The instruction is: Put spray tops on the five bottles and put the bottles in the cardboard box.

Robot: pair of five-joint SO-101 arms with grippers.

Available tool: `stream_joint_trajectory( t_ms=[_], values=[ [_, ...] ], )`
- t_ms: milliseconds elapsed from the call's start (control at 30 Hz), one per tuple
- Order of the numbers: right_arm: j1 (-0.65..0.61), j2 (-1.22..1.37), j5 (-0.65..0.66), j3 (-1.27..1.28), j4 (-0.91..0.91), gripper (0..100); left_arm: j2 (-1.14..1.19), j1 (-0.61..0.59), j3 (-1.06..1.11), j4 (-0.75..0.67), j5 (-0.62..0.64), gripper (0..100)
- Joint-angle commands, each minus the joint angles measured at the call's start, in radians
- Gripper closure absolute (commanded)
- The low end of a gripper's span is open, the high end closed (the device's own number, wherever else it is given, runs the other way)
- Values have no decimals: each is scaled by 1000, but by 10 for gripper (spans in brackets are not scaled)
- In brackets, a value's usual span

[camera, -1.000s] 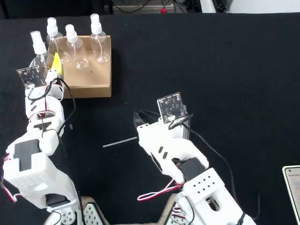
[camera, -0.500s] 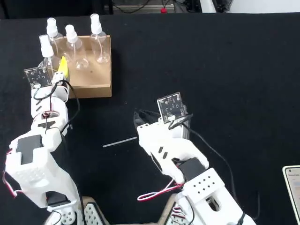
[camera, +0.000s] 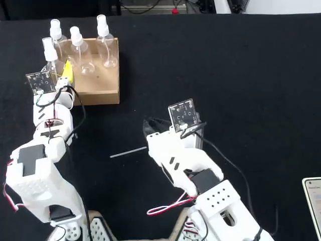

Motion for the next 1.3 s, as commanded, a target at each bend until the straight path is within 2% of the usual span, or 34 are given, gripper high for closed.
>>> stream_joint_trajectory(
  t_ms=[0, 300, 467, 667, 1267],
  values=[
    [18, -13, -5, -4, -26, 956, -6, 10, -42, 3, 6, 872],
    [18, -13, -5, -4, -26, 956, -6, 12, -18, 3, 5, 866],
    [18, -13, -5, -4, -26, 956, -6, 10, -16, 3, 6, 750],
    [18, -13, -5, -4, -26, 956, -6, 8, -16, 0, 6, 784],
    [18, -13, -5, -4, -26, 956, -117, -27, 71, 3, 6, 782]
  ],
)
